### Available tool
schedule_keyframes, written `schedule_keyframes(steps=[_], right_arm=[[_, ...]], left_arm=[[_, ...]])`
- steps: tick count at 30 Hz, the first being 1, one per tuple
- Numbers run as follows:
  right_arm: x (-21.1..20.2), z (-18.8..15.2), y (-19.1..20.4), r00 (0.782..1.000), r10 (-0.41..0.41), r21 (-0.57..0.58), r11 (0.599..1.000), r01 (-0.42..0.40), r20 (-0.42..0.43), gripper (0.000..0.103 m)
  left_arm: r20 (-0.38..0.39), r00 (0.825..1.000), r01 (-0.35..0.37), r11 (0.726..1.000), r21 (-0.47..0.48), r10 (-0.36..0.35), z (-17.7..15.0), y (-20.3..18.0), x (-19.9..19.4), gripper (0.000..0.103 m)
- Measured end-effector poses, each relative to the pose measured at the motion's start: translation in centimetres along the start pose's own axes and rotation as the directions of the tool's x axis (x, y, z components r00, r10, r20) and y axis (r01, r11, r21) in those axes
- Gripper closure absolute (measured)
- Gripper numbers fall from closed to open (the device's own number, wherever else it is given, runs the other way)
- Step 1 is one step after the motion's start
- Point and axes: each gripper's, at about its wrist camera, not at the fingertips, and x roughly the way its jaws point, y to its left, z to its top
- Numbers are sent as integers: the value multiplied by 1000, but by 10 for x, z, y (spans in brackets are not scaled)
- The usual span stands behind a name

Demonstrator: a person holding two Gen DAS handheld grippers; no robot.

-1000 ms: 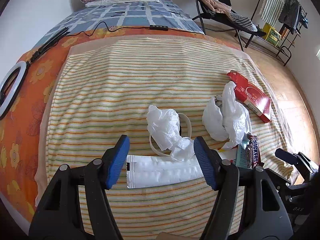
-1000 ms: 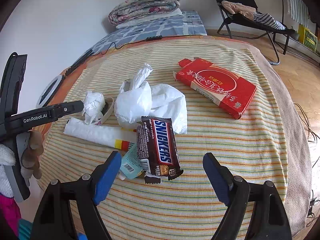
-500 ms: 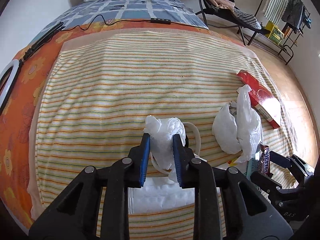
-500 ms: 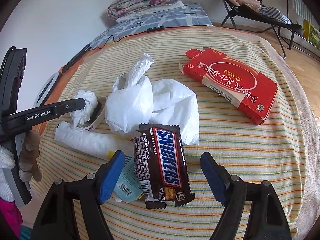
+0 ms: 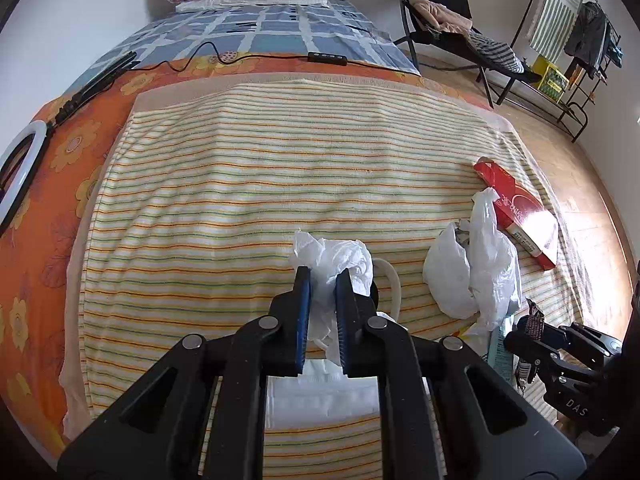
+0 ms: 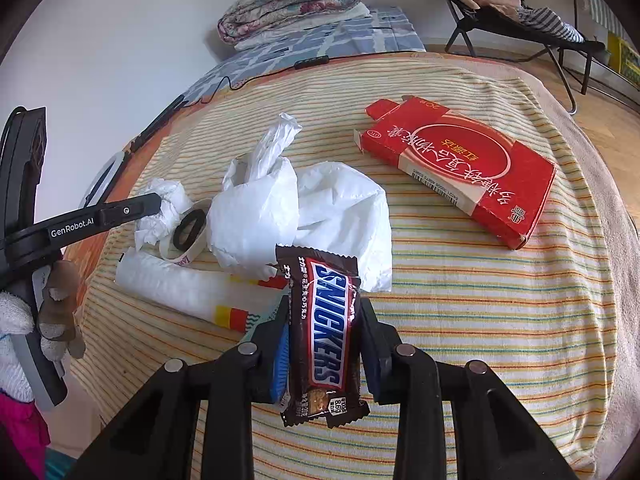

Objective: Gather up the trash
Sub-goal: 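Grasp the Snickers bar with the right tool while the left tool grasps the white tissue, then carry the Snickers bar and tissue over the blue basket with both tools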

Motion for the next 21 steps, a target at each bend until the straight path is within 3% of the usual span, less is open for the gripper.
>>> schedule_keyframes(steps=[12, 21], right_arm=[[-32, 0, 0, 998, 4, -2, 1000, -4, 58, 73], [-64, -16, 13, 997, -13, -41, 999, 16, 79, 73]], left_arm=[[50, 998, 34, 999, 5, -34, -1, -5, -33, 93], [70, 995, 61, 996, 65, -66, -22, -20, -67, 93]])
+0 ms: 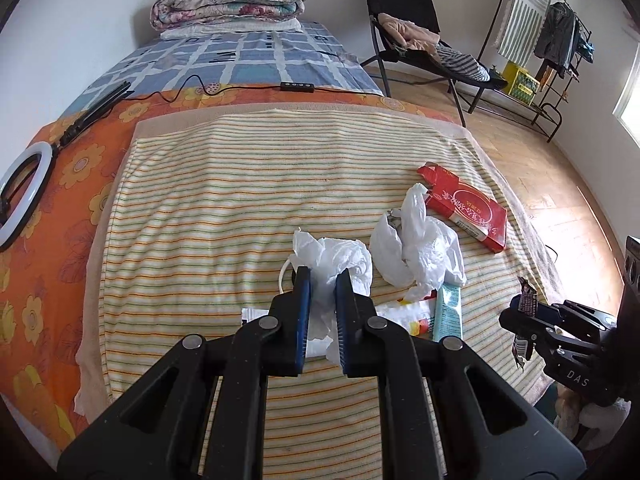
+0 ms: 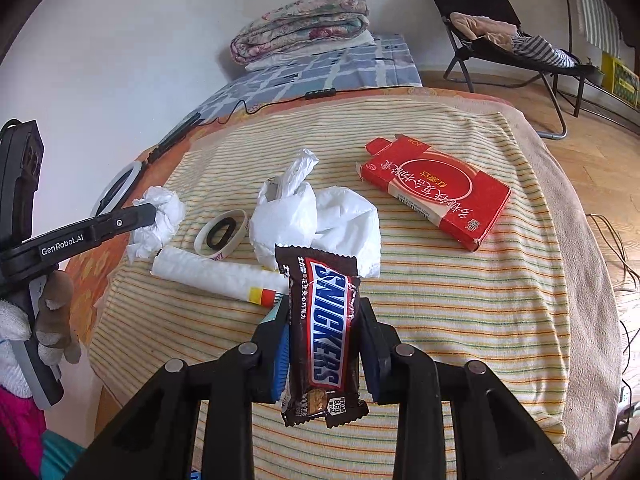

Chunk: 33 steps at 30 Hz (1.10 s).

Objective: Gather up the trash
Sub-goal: 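Carry the Snickers bar and tissue over the blue basket with both tools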

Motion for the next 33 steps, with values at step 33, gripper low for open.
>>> schedule_keyframes(steps=[33], right_arm=[[-70, -149, 57, 995, 0, -134, 991, -13, -95, 72]], left_arm=[[-156, 981, 140, 981, 137, -118, -186, -59, -74, 93]])
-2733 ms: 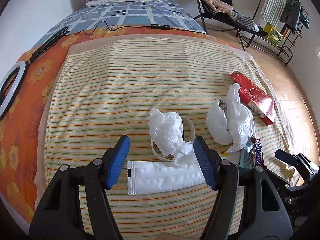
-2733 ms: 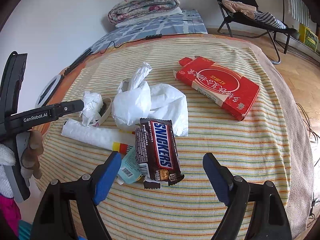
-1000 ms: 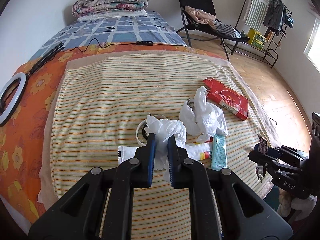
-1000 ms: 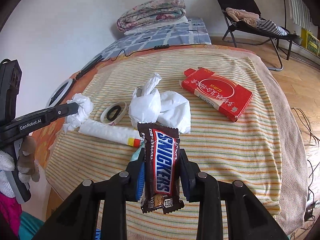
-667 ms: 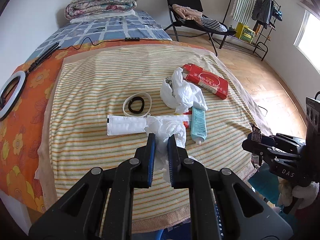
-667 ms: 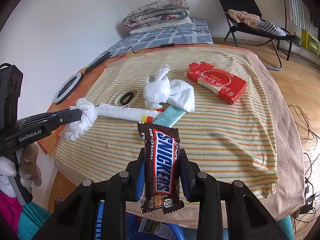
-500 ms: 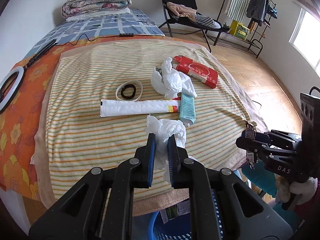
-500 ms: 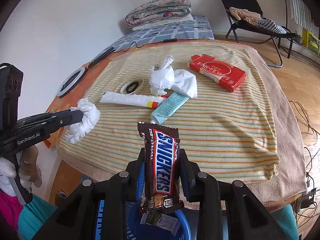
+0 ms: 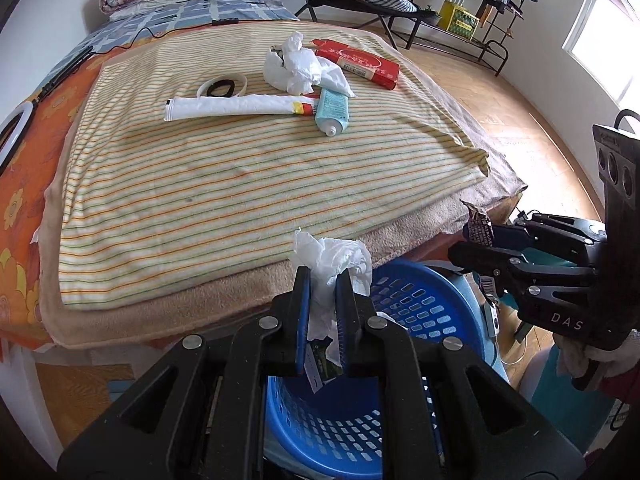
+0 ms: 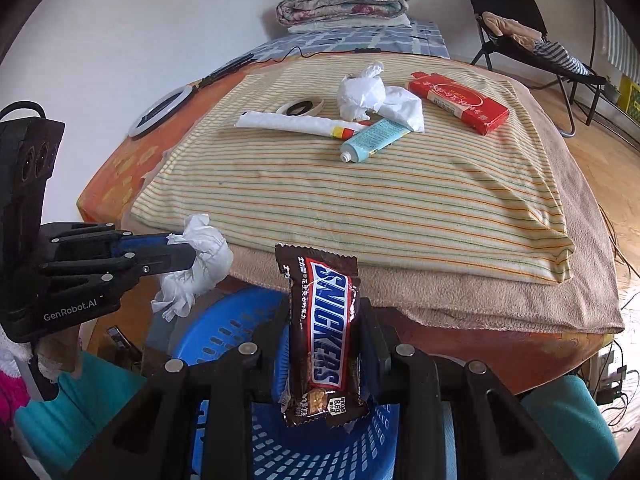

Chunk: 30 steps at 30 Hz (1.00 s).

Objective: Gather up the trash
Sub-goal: 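Carry the Snickers bar and tissue over the blue basket with both tools, then open the left tool to drop the tissue while the right tool drops the Snickers into the basket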

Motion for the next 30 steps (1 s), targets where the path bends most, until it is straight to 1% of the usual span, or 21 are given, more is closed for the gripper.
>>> schedule_keyframes(steps=[8, 15, 20, 22, 23, 24, 26, 28, 30], right_arm=[[15, -27, 6, 999, 0, -8, 1000, 0, -55, 72], [22, -36, 6, 997, -5, -8, 1000, 4, -79, 72], [29, -43, 7, 995, -4, -7, 1000, 3, -104, 72], [32, -46, 7, 993, -8, -9, 1000, 7, -117, 67], [33, -47, 7, 992, -12, -11, 1000, 11, -123, 61], [34, -48, 7, 992, -15, -11, 1000, 14, -128, 56], [36, -49, 7, 991, -18, -11, 1000, 17, -134, 52], [36, -50, 7, 991, -26, -10, 1000, 25, -135, 45], [36, -50, 6, 991, -32, -2, 999, 32, -131, 37]], left_arm=[[-87, 996, 7, 1000, 15, -6, -34, -5, 22, 93], [-146, 989, 9, 1000, 19, -6, -55, -8, 38, 93], [-174, 985, 10, 999, 35, -4, -64, -12, 44, 93], [-186, 982, 16, 999, 37, -8, -65, -13, 47, 93], [-193, 981, 19, 999, 37, -11, -66, -13, 48, 93], [-199, 980, 21, 999, 36, -13, -67, -14, 48, 91], [-205, 979, 19, 999, 34, -12, -67, -14, 50, 83], [-203, 979, 18, 999, 30, -11, -66, -13, 51, 66], [-198, 980, 14, 1000, 26, -9, -66, -13, 50, 61]])
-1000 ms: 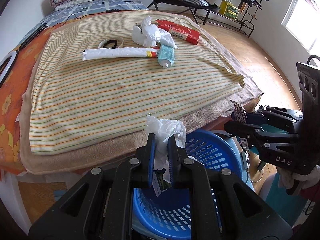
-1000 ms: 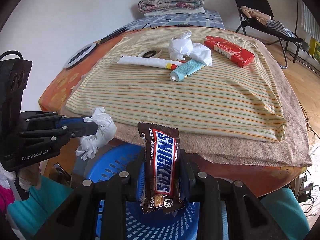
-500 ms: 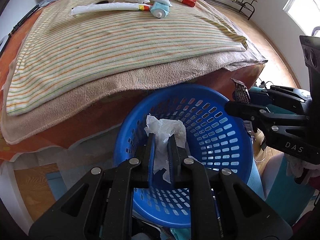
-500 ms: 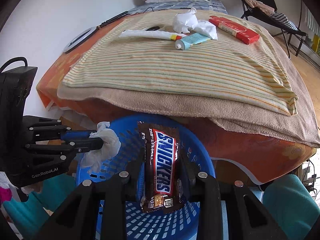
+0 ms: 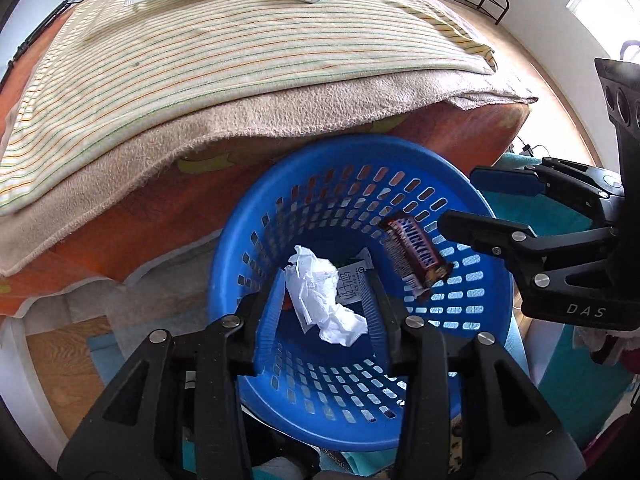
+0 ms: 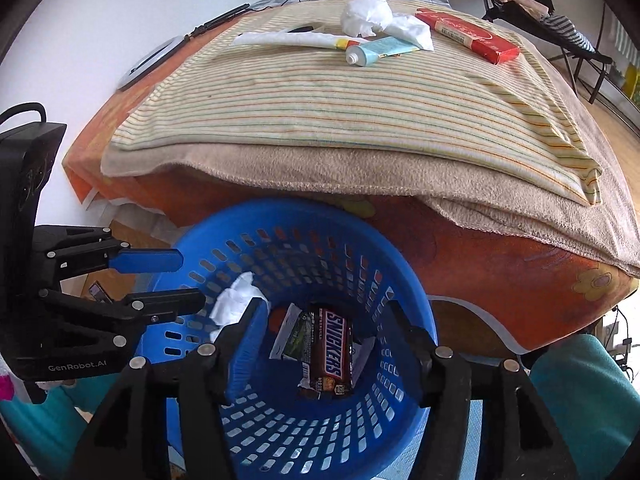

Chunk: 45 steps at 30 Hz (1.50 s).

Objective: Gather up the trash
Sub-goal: 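Open the left tool to drop the tissue while the right tool drops the Snickers into the basket, then move both tools back over the bed toward the white bags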

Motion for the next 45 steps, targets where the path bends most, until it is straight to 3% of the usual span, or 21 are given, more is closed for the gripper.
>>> schedule_keyframes(steps=[6, 10, 14, 21, 24, 38, 45], right_arm=[[1, 1, -6, 1000, -4, 36, 999, 4, -9, 23], [2, 1, -9, 1000, -2, 51, 999, 2, -12, 18], [0, 3, -11, 1000, -8, 58, 998, 8, -10, 17], [0, 7, -16, 1000, -18, 82, 996, 19, -17, 16], [-2, 11, -19, 1000, -8, 102, 995, 8, -5, 11], [-26, 42, -31, 996, -23, 143, 990, 11, 86, 8], [-39, 74, -42, 989, -25, 135, 991, 5, 148, 8]], left_arm=[[-9, 1000, 0, 1000, -4, 0, 0, 2, 0, 61], [3, 1000, -3, 1000, -8, 3, 1, 2, -1, 43], [5, 1000, -4, 1000, -10, 4, 2, 1, -2, 38], [9, 1000, 5, 1000, -4, -5, 8, 0, -6, 38], [18, 1000, 9, 1000, -10, -9, 15, 3, -11, 38], [127, 992, -21, 999, -40, 26, 72, 23, -49, 38], [162, 986, -27, 993, -117, 46, 100, 43, -56, 38]])
